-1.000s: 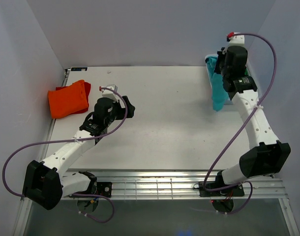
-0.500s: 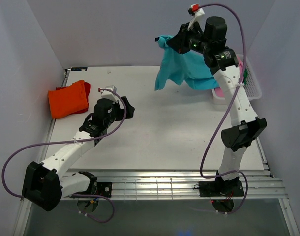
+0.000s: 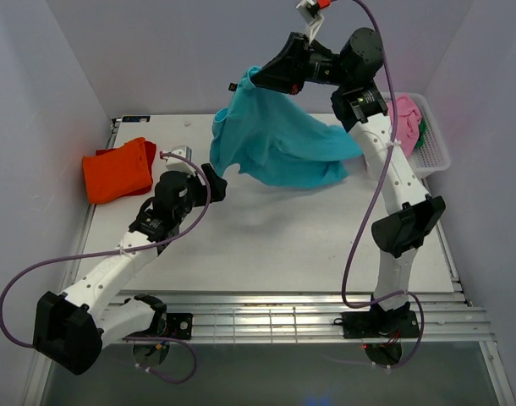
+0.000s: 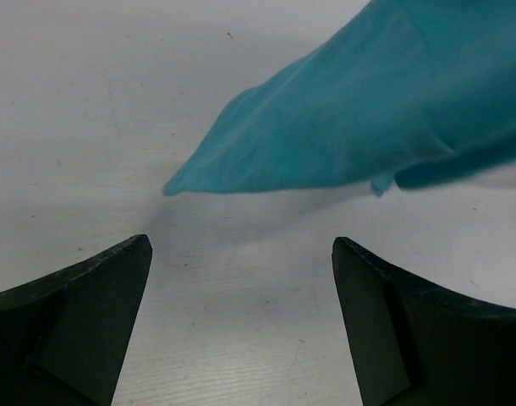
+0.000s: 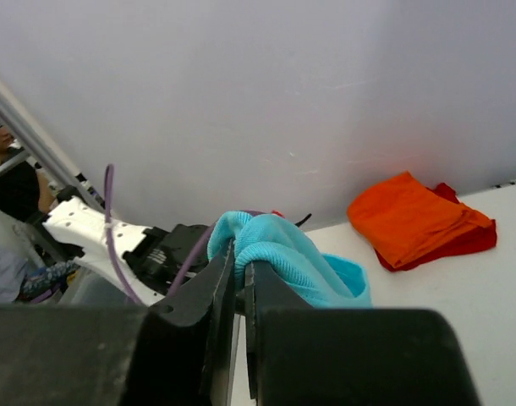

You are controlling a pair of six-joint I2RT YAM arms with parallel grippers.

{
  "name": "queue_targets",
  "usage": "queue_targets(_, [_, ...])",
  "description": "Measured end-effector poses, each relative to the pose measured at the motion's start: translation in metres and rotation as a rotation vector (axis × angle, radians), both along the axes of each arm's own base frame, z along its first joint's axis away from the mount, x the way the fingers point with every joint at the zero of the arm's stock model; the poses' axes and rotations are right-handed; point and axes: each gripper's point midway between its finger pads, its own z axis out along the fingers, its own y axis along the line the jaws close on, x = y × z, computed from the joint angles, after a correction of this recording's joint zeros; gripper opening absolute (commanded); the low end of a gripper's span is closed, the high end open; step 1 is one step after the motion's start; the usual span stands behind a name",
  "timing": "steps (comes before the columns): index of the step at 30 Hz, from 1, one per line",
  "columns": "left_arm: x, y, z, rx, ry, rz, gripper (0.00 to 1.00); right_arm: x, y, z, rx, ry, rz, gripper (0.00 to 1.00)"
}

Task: Fold and stack the t-shirts
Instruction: Move the tshirt to the center of the board

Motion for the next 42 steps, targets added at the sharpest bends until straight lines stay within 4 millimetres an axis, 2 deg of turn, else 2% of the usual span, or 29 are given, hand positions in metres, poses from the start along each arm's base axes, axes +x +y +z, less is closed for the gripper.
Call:
queue_targets(3, [0.000, 0.000, 0.001, -0.012, 0.002, 0.004, 0.98, -0.022, -0.008, 0.019, 0.028, -0.045, 0.047, 0.08])
queue_targets(6, [0.000, 0.000, 0.001, -0.019, 0.004, 0.011, 0.98, -0.036, -0.013, 0.028, 0.040, -0.071, 0.070, 0.08])
queue_targets(10, [-0.001, 0.003, 0.005, -0.029, -0.004, 0.030, 0.98, -0.037, -0.009, 0.021, 0.037, -0.058, 0.103, 0.08])
queue_targets(13, [-0.003, 0.006, 0.008, -0.036, -0.014, 0.044, 0.97, -0.020, -0.002, -0.016, -0.007, 0.027, 0.060, 0.08])
queue_targets(15, [-0.004, 0.009, 0.009, -0.035, -0.020, 0.056, 0.96, 0.000, 0.000, -0.057, -0.068, 0.109, -0.045, 0.08])
queue_targets(17, [-0.005, 0.012, 0.011, -0.034, -0.026, 0.066, 0.96, 0.025, -0.007, -0.105, -0.162, 0.196, -0.223, 0.08])
queue_targets(20, [-0.008, 0.017, 0.010, -0.033, -0.032, 0.084, 0.96, 0.044, -0.041, -0.183, -0.357, 0.277, -0.513, 0.08])
queue_targets(23, [-0.010, 0.020, 0.006, -0.029, -0.029, 0.095, 0.96, 0.043, -0.093, -0.246, -0.561, 0.314, -0.765, 0.08])
queue_targets(25, [-0.010, 0.022, 0.001, -0.027, -0.023, 0.104, 0.96, 0.037, -0.130, -0.277, -0.687, 0.322, -0.914, 0.08])
queue_targets(27, [-0.011, 0.022, -0.003, -0.023, -0.014, 0.108, 0.96, 0.031, -0.168, -0.298, -0.804, 0.325, -1.065, 0.08])
queue_targets(31, [-0.010, 0.022, -0.014, -0.014, 0.011, 0.109, 0.95, 0.025, -0.216, -0.314, -0.945, 0.315, -1.262, 0.11])
queue_targets(32, [-0.009, 0.021, -0.016, -0.013, 0.019, 0.107, 0.94, 0.024, -0.227, -0.317, -0.977, 0.312, -1.308, 0.17])
queue_targets(33, [-0.009, 0.020, -0.019, -0.012, 0.027, 0.103, 0.94, 0.023, -0.236, -0.320, -1.003, 0.315, -1.342, 0.40])
queue_targets(34, [-0.009, 0.018, -0.022, -0.011, 0.036, 0.095, 0.94, 0.023, -0.241, -0.323, -1.021, 0.314, -1.366, 0.51])
queue_targets(35, [-0.009, 0.016, -0.025, -0.011, 0.043, 0.084, 0.94, 0.022, -0.248, -0.327, -1.048, 0.318, -1.398, 0.55])
queue_targets(38, [-0.014, 0.011, -0.036, -0.011, 0.066, 0.053, 0.94, 0.020, -0.257, -0.340, -1.112, 0.315, -1.413, 0.60])
queue_targets(39, [-0.016, 0.011, -0.041, -0.010, 0.076, 0.044, 0.94, 0.020, -0.255, -0.346, -1.124, 0.317, -1.402, 0.68])
queue_targets(40, [-0.018, 0.010, -0.046, -0.007, 0.085, 0.040, 0.94, 0.021, -0.251, -0.351, -1.130, 0.316, -1.376, 0.69])
queue_targets(41, [-0.020, 0.010, -0.052, -0.004, 0.096, 0.034, 0.94, 0.021, -0.246, -0.355, -1.132, 0.310, -1.348, 0.81])
queue_targets(42, [-0.022, 0.011, -0.056, -0.002, 0.104, 0.031, 0.94, 0.022, -0.240, -0.357, -1.120, 0.306, -1.318, 0.81])
